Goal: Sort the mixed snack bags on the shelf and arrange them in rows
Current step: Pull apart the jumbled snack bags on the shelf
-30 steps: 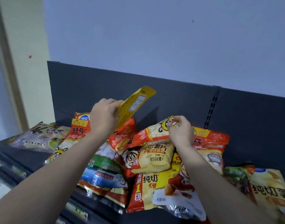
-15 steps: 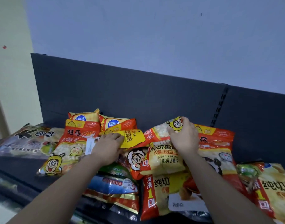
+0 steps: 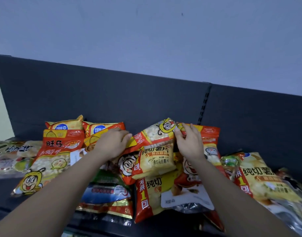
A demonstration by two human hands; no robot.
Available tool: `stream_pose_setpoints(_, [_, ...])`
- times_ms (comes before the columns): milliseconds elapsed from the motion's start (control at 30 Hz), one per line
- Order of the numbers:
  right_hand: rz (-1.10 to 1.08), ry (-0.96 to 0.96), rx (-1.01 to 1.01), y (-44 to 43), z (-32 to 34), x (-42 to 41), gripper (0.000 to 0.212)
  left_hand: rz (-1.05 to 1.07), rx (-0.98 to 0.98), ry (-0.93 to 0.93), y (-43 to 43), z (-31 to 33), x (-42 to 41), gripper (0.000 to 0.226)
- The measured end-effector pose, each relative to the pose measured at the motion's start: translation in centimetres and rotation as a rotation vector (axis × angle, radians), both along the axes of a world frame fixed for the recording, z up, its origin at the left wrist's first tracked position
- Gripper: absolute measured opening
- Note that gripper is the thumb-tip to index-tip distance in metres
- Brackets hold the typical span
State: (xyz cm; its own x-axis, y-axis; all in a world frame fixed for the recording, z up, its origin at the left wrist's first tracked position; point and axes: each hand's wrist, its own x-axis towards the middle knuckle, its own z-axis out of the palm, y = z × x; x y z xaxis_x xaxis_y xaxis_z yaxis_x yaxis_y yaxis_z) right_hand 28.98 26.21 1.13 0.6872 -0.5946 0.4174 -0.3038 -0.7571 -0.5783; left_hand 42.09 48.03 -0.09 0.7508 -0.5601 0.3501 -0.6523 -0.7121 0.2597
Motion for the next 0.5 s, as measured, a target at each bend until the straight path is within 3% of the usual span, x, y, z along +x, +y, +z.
stream_pose_setpoints(200, [-0.085, 0.209, -0.158, -5.0, 1.7, -5.8, 0.059, -0.096, 0.013, -0.163, -6.0, 3.6, -2.7, 0.035])
stream_pose_setpoints(500, [-0.269, 0.452, -0.306, -12.6, 3.5, -18.6, 0.054, -0.345, 0.108, -0.312, -18.9, 5.8, -13.7, 0.043])
